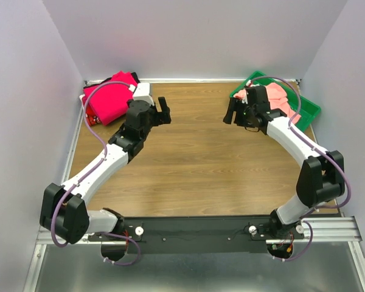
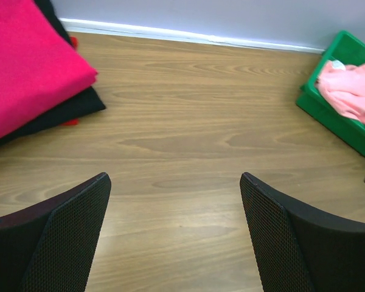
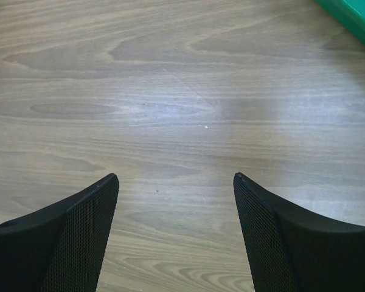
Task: Fold and stack the t-shirts
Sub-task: Reset both grippers
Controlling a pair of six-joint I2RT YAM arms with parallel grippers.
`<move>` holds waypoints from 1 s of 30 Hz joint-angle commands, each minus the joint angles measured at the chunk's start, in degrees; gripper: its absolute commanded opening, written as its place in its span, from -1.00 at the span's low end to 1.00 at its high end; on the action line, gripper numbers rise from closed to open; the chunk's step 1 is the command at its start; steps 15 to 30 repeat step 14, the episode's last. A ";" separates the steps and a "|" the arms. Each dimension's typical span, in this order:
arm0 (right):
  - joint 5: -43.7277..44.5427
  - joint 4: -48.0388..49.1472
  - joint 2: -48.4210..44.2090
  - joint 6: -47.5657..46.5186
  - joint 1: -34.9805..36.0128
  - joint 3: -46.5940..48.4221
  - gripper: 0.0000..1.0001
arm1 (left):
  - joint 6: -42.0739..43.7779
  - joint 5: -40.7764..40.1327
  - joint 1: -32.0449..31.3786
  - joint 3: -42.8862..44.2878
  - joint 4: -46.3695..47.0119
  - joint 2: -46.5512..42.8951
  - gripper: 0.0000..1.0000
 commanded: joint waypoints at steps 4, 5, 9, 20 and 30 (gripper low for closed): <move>4.15 3.51 -3.78 3.02 0.30 -5.18 0.65 | -0.32 -3.91 -3.94 1.27 1.56 0.58 0.88; 4.41 3.78 -4.48 3.11 0.21 -6.06 0.65 | -0.33 -4.00 -4.21 1.19 1.56 0.49 0.88; 5.29 4.13 -6.07 3.73 0.30 -7.47 0.65 | -0.15 -3.91 -4.82 0.75 1.65 -0.12 0.88; 6.08 4.31 -6.60 4.69 0.21 -8.52 0.65 | 0.03 -4.09 -4.91 0.48 1.56 -0.57 0.89; 6.08 4.31 -6.60 4.69 0.21 -8.52 0.65 | 0.03 -4.09 -4.91 0.48 1.56 -0.57 0.89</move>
